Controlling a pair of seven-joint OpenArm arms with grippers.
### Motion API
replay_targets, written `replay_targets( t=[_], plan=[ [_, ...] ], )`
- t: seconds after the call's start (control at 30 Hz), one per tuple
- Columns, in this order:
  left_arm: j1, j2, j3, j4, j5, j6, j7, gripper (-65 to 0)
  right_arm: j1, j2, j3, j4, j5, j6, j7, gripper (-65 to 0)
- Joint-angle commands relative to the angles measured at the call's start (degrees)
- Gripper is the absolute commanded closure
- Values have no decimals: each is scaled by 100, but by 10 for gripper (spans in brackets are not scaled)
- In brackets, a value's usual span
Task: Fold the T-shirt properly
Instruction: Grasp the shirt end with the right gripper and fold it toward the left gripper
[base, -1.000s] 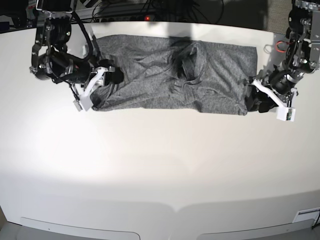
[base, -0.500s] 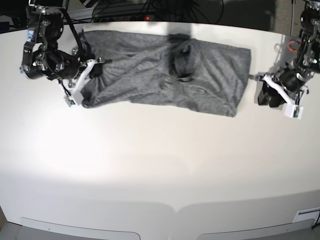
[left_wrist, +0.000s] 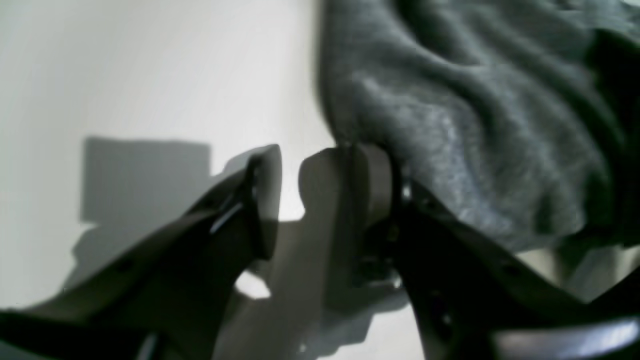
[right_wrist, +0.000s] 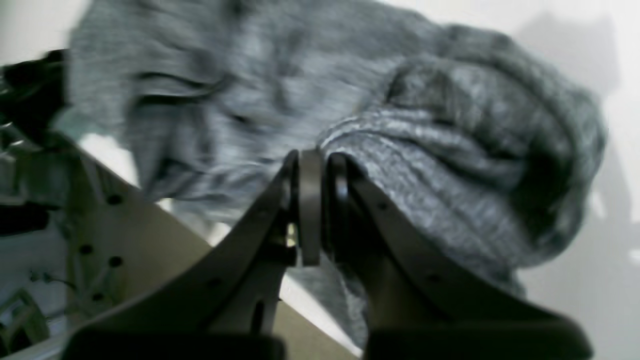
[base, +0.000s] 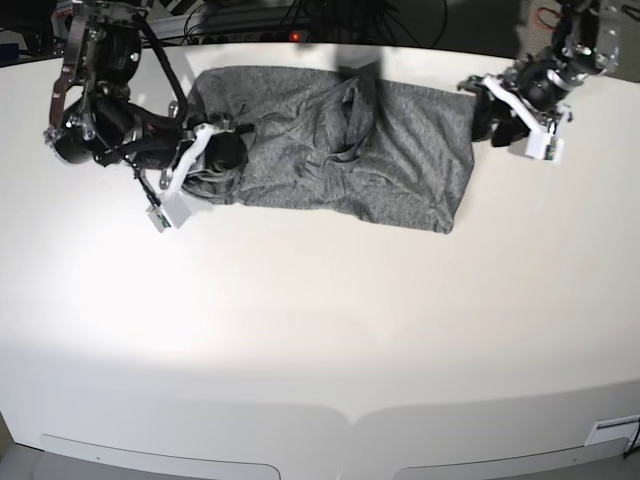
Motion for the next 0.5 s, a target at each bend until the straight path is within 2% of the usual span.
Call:
replay_targets(
  t=[0.0, 0.1, 0.2, 0.33, 0.47],
  plan=[
    [0, 50, -35, 90, 83, -28, -120, -228, 66, -22, -46, 249, 133, -85, 74, 0],
    [2, 350, -35, 90, 470, -28, -114, -228, 63, -184, -321, 579, 87, -114, 136, 0],
    [2, 505, -35, 90, 592, -28, -116, -228, 66, -424, -688, 741, 26, -114, 236, 0],
    [2, 529, -35, 90, 575, -28, -118, -228, 114, -824, -1333, 761, -310, -188, 474, 0],
    [2, 529, -35, 90, 573, -26, -118, -228, 286, -1224, -2033, 761, -1012, -391, 772, 0]
  ],
)
